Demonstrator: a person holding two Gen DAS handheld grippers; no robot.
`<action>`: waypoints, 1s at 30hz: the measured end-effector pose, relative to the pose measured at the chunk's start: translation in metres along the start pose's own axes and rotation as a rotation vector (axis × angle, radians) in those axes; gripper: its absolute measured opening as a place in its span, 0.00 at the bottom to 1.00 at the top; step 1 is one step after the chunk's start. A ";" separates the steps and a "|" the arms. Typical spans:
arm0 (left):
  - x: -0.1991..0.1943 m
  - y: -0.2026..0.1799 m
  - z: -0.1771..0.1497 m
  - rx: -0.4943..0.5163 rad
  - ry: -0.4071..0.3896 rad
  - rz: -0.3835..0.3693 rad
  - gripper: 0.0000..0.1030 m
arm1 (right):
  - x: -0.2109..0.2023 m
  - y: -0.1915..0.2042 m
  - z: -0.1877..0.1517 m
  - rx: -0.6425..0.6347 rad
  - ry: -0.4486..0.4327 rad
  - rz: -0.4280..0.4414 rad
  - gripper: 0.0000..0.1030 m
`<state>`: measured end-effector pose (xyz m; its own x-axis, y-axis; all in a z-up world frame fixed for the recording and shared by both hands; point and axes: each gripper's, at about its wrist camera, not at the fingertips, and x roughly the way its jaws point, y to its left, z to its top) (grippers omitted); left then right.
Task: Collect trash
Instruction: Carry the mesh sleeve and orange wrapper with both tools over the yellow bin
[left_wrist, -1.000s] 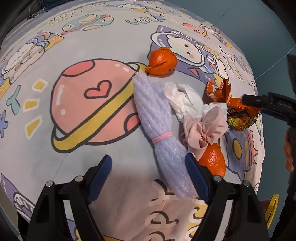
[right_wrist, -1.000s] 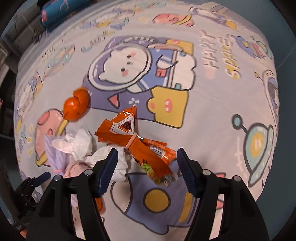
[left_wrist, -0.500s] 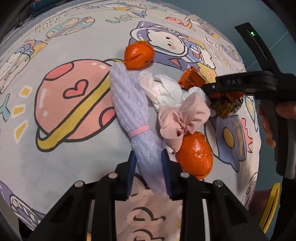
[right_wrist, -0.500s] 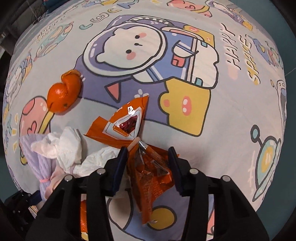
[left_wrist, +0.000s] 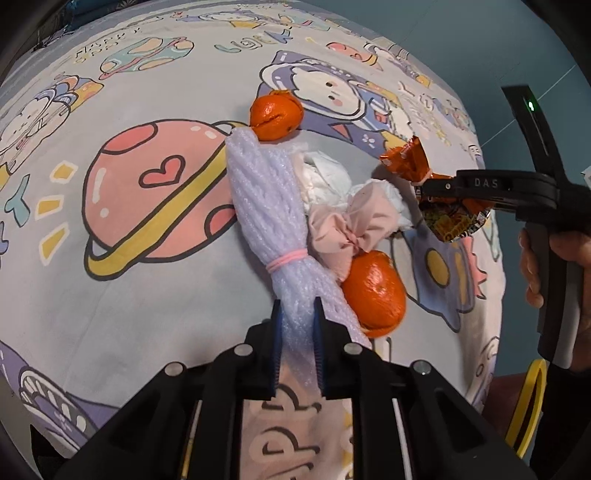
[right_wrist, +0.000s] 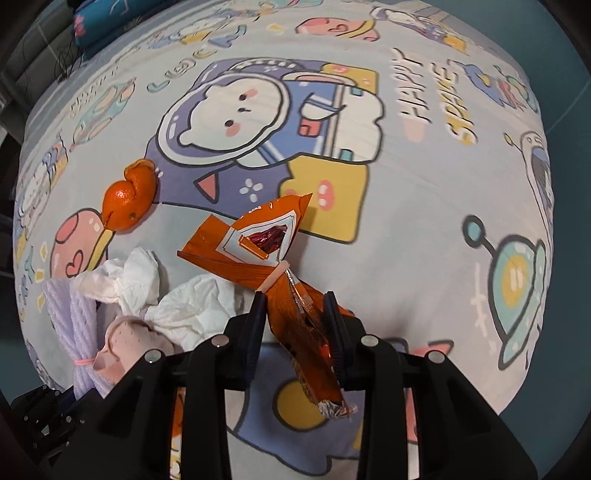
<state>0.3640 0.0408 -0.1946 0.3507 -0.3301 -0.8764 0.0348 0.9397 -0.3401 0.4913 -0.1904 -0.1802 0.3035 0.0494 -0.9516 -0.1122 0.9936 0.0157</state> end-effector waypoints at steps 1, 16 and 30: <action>-0.004 -0.001 -0.001 0.007 -0.007 -0.004 0.13 | -0.004 -0.001 -0.001 0.004 -0.007 0.002 0.29; -0.052 0.005 -0.025 0.029 -0.063 0.010 0.13 | -0.068 -0.021 -0.051 0.049 -0.077 0.108 0.29; -0.087 -0.013 -0.058 0.100 -0.075 0.003 0.13 | -0.119 -0.033 -0.126 0.084 -0.132 0.180 0.29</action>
<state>0.2788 0.0520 -0.1337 0.4195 -0.3236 -0.8481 0.1260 0.9460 -0.2986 0.3401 -0.2419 -0.1063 0.4077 0.2343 -0.8826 -0.0988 0.9722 0.2125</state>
